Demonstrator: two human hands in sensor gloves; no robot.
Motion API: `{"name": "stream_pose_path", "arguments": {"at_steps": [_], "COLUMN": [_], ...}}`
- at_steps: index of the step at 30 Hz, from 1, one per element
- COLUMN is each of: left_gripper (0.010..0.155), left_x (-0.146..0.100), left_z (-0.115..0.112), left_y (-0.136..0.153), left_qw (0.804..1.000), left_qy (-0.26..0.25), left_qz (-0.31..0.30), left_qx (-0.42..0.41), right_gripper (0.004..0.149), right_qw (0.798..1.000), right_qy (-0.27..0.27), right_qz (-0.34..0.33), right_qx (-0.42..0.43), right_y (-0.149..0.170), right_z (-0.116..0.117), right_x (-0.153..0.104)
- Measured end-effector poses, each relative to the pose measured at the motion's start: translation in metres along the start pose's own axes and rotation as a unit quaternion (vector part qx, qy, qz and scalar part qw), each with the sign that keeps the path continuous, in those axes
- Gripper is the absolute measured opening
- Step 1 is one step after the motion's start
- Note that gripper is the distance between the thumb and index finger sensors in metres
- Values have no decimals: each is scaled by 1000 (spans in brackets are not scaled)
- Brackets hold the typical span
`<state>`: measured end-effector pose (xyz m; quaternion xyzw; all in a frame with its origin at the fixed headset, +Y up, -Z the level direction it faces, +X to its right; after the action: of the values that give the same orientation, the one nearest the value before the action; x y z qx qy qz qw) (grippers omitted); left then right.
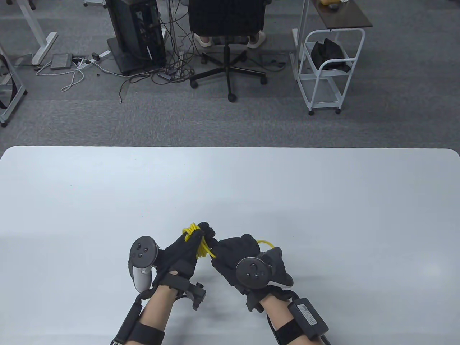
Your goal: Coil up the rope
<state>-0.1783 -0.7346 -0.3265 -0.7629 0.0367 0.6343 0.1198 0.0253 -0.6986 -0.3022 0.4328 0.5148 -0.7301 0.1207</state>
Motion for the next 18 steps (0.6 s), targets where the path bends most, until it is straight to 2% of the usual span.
{"name": "stream_pose_path", "arguments": {"at_steps": [4,9,14,18], "left_gripper": [56,56,57,57], "left_x": [0,0,2,3], "left_z": [2,1,-11,-23], "left_y": [0,-1,-2,-7], "left_qw": [999,994,983,978], "left_qy": [-2,15,66,113], "left_qz": [-17,-39,-49,-56], "left_qx": [-42,-102,-166,-163], "right_gripper": [41,41,41,42], "right_qw": [999,997,995,994], "right_qy": [-46,-78,-90,-85], "right_qz": [5,18,37,64], "right_qx": [-5,-9,-5,9], "right_y": [3,8,18,31], "right_z": [10,18,20,15], "right_x": [2,2,3,1]}}
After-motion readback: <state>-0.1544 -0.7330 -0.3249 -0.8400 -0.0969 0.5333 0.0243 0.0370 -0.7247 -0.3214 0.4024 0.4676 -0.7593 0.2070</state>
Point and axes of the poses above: the tracker on the back of each hand, its own y axis roughly to the little-finger side, its own x axis roughly from the wrist to the fingertips, z = x × y, the point moved 2 cm from there along x, roughly from the wrist to the fingertips, and after that the axes turned 7 degrees about x, right-handed, at the moved point
